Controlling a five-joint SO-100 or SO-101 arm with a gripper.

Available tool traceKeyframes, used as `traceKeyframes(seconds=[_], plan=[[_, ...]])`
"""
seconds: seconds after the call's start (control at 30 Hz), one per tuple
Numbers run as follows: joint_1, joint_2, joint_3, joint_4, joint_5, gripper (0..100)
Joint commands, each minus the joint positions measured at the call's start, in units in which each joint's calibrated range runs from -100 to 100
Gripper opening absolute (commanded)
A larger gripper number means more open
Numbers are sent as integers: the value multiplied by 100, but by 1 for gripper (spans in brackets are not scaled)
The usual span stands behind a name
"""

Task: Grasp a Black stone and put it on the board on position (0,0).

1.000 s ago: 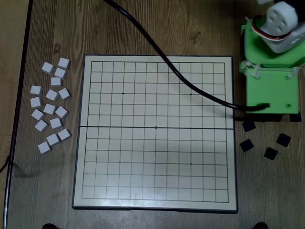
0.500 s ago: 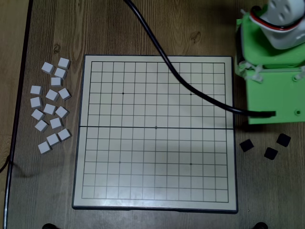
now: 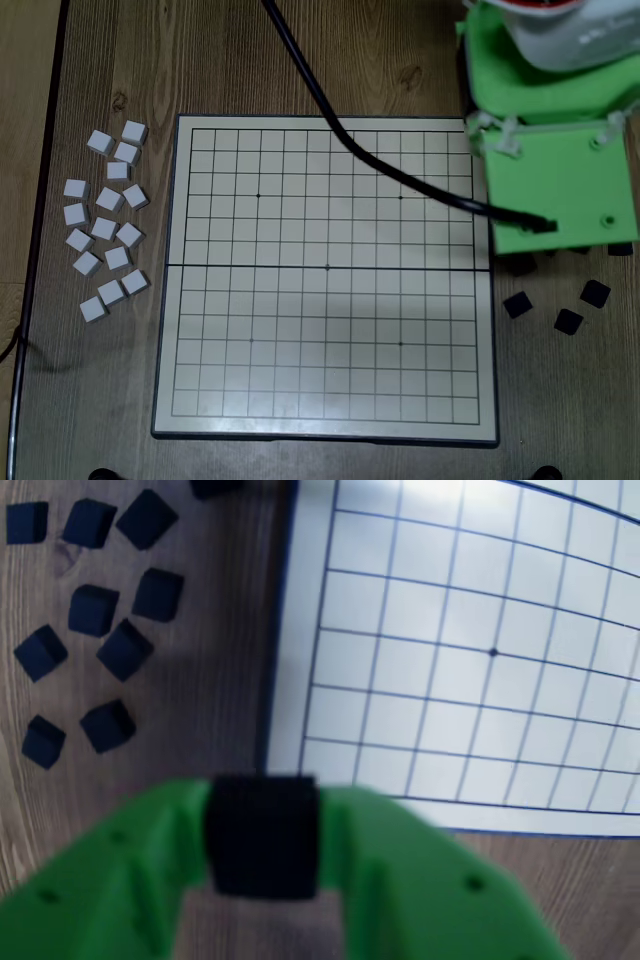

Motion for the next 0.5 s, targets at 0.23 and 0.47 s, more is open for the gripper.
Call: traceKeyframes(seconds=[0.23, 0.47], plan=[[868, -919, -478, 340, 410, 6], [1532, -1225, -440, 340, 674, 6]])
